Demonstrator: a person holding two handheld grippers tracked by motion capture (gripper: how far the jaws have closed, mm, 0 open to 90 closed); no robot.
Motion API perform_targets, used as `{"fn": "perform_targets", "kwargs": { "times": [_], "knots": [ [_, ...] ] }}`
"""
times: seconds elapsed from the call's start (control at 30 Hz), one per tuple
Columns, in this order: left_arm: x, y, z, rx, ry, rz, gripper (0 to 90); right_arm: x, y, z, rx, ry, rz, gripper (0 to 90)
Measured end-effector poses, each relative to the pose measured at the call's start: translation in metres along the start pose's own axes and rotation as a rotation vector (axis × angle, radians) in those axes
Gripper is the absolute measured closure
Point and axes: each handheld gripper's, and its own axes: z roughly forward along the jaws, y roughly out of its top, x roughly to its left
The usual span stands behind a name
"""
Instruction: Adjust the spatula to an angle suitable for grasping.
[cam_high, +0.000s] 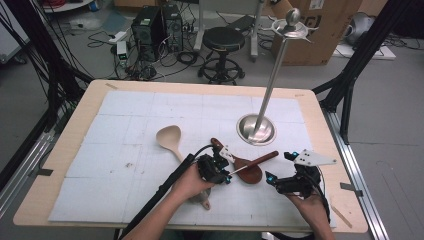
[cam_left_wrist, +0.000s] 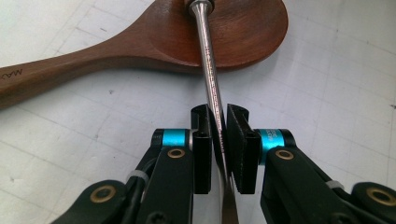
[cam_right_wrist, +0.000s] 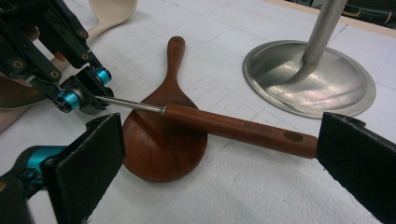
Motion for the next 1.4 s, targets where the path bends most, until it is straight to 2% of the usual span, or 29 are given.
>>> {"fn": "perform_targets", "kwargs": {
  "times": [0.63, 1.03, 1.27, 1.4],
  "knots": [
    [-0.001, 0.0, -0.008, -0.001, 0.028, 0.001, 83.8, 0.001, 0.0, 0.0, -0.001, 0.003, -0.004, 0.7],
    [0.001, -0.003, -0.024, -0.042, 0.044, -0.007, 84.1, 0.002, 0.001, 0.001, -0.007, 0.002, -0.011, 0.7],
    [0.006, -0.011, -0.039, -0.076, 0.057, -0.03, 84.1, 0.007, 0.005, 0.004, -0.007, 0.028, -0.017, 0.7],
    [0.007, -0.015, -0.048, -0.097, 0.062, -0.033, 84.2, 0.013, 0.008, 0.007, -0.016, 0.072, -0.015, 0.7]
  ]
}}
